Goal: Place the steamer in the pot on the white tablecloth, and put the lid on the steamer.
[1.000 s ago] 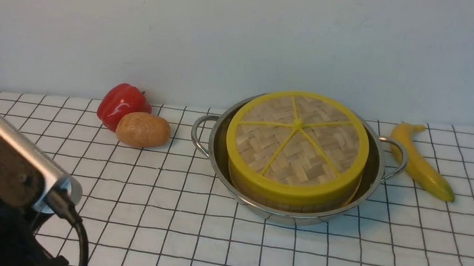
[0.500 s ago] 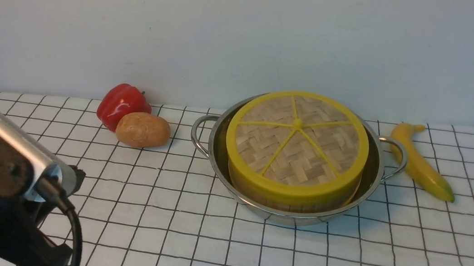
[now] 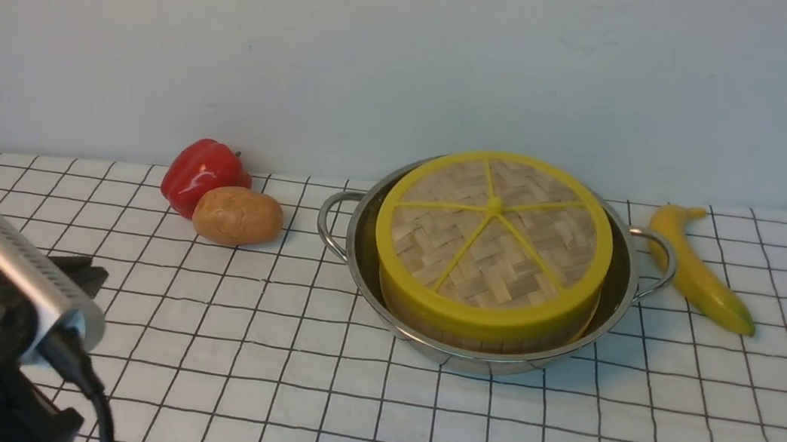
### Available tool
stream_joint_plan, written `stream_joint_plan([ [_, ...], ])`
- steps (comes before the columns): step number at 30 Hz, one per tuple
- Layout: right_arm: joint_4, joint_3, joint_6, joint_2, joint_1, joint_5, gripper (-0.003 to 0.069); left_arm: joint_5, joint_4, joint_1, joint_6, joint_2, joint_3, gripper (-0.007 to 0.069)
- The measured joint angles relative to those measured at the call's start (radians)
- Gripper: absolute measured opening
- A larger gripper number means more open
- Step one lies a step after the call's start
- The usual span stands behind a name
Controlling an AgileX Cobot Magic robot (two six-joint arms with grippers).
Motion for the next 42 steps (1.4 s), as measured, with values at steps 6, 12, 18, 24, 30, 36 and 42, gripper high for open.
stream_joint_plan([
  [6, 0.000, 0.000, 0.000, 0.000, 0.000, -0.001, 0.0079, 0.000, 0.051, 0.112, 0.002, -0.148, 0.000, 0.0062],
  [12, 0.000, 0.000, 0.000, 0.000, 0.000, -0.001, 0.0101, 0.000, 0.053, 0.268, -0.007, -0.315, 0.000, 0.0075],
  [18, 0.000, 0.000, 0.000, 0.000, 0.000, -0.001, 0.0122, 0.002, 0.030, 0.361, -0.069, -0.417, 0.029, 0.0086],
  [24, 0.000, 0.000, 0.000, 0.000, 0.000, -0.001, 0.0139, -0.006, 0.013, 0.420, -0.150, -0.550, 0.304, 0.0096],
  [30, 0.001, 0.000, 0.000, 0.000, 0.000, -0.002, 0.0153, -0.124, 0.011, 0.422, -0.189, -0.663, 0.531, 0.0106],
  [36, 0.002, 0.002, 0.000, 0.000, 0.000, -0.001, 0.0169, -0.211, 0.006, 0.422, -0.196, -0.668, 0.599, 0.0117],
  [42, 0.002, 0.002, 0.000, 0.000, 0.000, -0.001, 0.0185, -0.230, 0.006, 0.422, -0.196, -0.668, 0.599, 0.0117],
])
